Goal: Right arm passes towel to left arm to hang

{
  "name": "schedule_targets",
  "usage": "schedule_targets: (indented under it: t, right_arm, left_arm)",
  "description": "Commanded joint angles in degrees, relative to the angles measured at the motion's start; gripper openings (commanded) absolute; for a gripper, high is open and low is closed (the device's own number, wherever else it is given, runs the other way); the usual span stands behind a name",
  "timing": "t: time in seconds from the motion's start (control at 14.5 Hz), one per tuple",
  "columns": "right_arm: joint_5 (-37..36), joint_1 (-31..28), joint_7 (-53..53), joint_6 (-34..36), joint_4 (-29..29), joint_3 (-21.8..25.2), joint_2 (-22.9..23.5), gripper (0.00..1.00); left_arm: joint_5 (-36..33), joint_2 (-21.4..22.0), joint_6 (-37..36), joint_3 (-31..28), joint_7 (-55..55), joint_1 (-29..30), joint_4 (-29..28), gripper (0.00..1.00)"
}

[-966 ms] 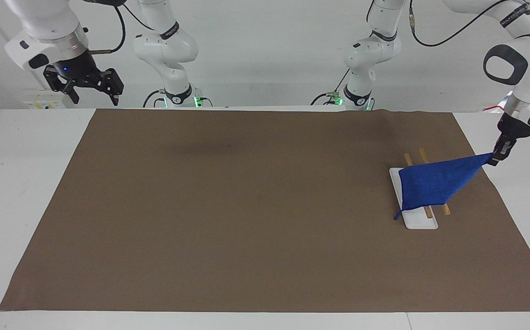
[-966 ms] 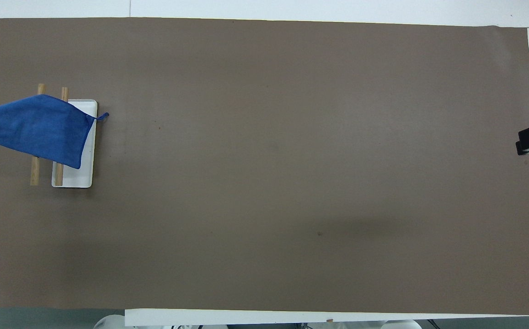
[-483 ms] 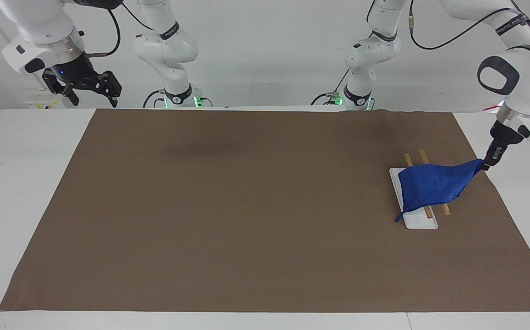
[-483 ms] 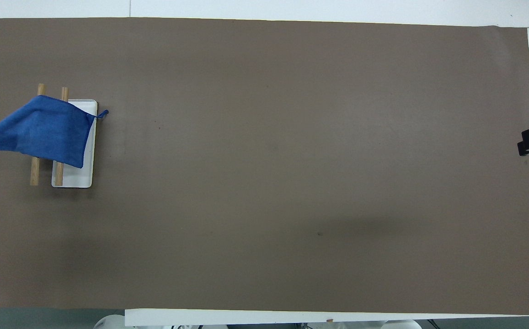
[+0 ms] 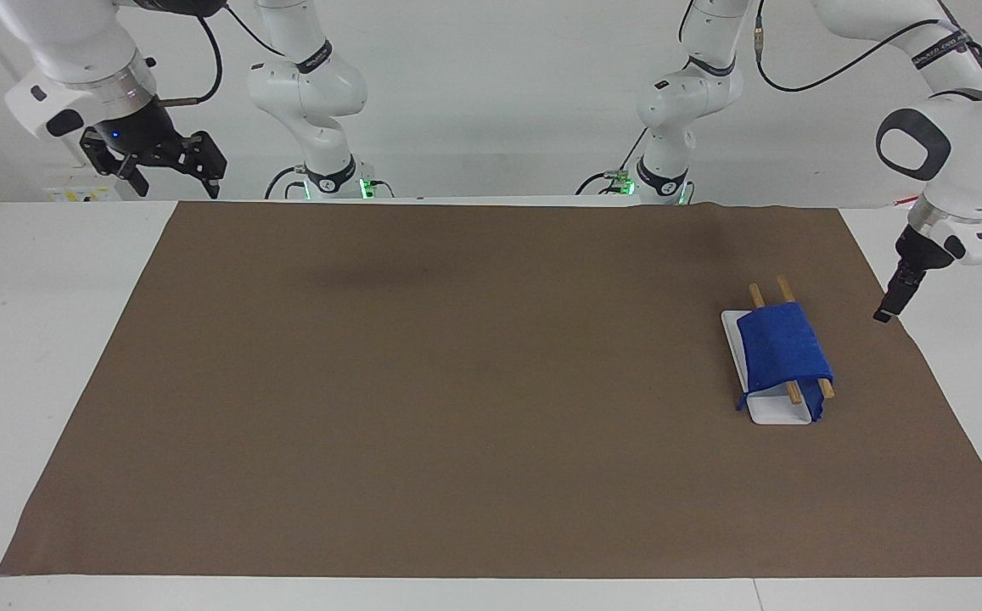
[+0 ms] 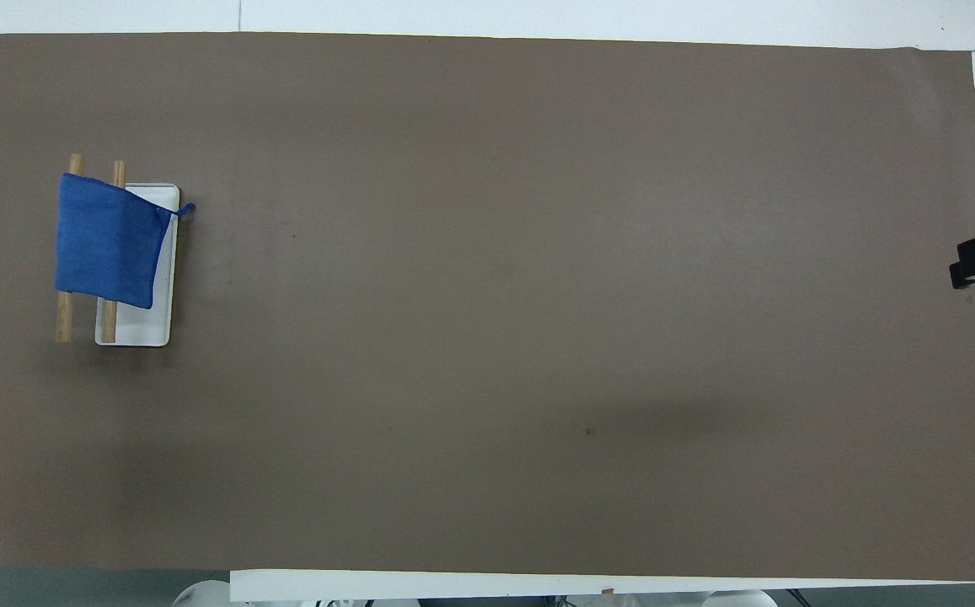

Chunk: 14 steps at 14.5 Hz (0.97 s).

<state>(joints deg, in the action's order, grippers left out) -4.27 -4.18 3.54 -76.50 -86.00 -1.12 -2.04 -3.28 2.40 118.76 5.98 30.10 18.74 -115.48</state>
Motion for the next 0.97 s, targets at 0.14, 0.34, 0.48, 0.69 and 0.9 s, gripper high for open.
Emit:
schedule_targets:
  t: [0.14, 0.34, 0.48, 0.69, 0.9]
  right_arm:
    - [1.0, -0.7, 0.9, 0.2, -1.1, -0.2, -0.9, 1.00]
    - [1.0, -0.7, 0.9, 0.2, -1.1, -0.2, -0.9, 1.00]
    - [1.0, -0.7, 0.9, 0.2, -1.1, -0.2, -0.9, 1.00]
    - [1.0, -0.7, 0.9, 0.2, -1.1, -0.2, -0.9, 1.00]
    - [1.0, -0.7, 0.9, 0.2, -1.1, -0.2, -0.9, 1.00]
  left_arm:
    - [-0.2, 2.1, -22.5, 0.7, -0.8, -8.0, 13.2, 1.00]
    - [-0.2, 1.8, -32.3, 0.7, -1.0, -15.5, 20.0, 1.00]
    - [-0.7, 1.8, -36.0, 0.6, -10.2, -20.8, 20.9, 1.00]
    - [1.3, 0.9, -37.4, 0.5, -23.7, -20.9, 23.3, 1.00]
    - [2.2, 0.2, -37.2, -0.2, -25.9, -20.4, 24.7, 1.00]
